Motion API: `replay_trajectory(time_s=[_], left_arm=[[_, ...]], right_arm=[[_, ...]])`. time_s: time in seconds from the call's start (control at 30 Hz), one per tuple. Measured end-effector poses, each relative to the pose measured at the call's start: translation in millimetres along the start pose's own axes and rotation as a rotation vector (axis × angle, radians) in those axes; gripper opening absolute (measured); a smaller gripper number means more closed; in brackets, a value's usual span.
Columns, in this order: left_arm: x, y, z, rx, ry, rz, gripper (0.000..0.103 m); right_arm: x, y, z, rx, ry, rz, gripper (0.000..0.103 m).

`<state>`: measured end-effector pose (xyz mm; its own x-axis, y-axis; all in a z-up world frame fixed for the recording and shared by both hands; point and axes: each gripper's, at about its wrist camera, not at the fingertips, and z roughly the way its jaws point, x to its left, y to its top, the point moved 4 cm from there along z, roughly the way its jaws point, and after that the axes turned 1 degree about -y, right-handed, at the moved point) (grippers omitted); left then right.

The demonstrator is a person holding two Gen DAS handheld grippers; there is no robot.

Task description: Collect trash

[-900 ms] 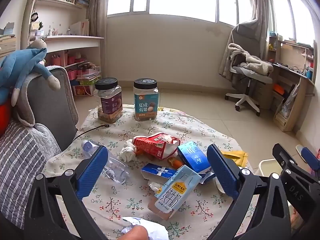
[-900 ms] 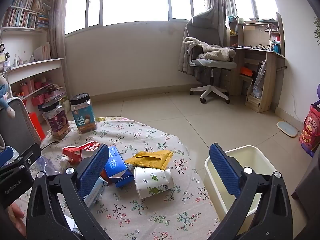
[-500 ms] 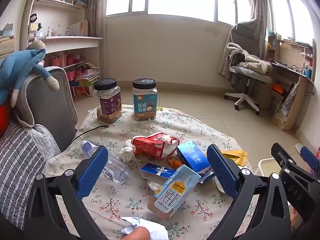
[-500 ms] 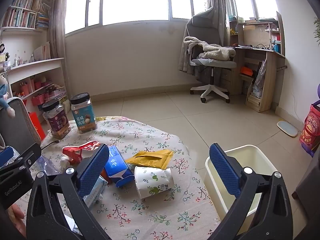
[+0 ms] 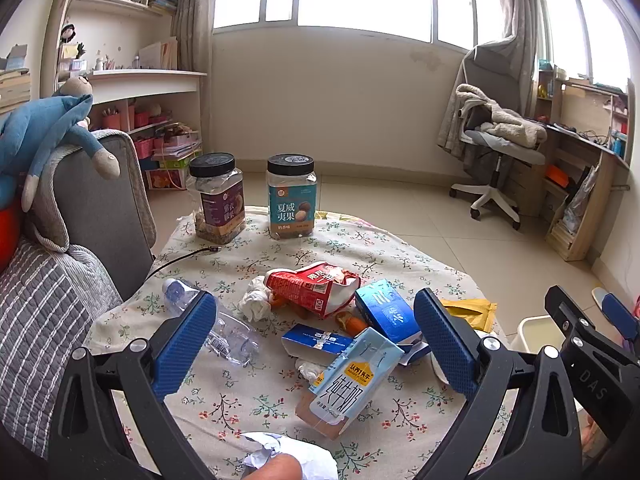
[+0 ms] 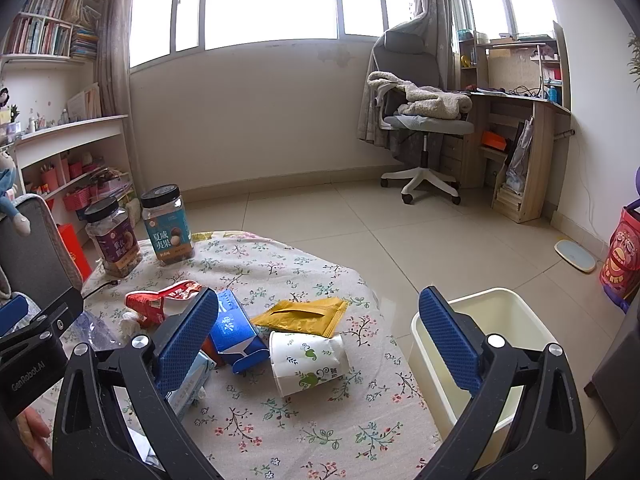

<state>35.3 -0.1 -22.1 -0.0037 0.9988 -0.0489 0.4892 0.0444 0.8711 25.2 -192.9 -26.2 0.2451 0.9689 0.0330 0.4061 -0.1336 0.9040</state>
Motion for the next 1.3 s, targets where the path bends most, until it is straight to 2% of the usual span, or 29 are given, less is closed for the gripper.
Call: replay_trajectory(time_s=[1.3], left_arm=[[2.9,-1.7,1.2,-0.004,0.002,-0.002,0.096]], right_arm=[[0.1,0.4,-0.4,0.0,0.003,0.003,0.096]])
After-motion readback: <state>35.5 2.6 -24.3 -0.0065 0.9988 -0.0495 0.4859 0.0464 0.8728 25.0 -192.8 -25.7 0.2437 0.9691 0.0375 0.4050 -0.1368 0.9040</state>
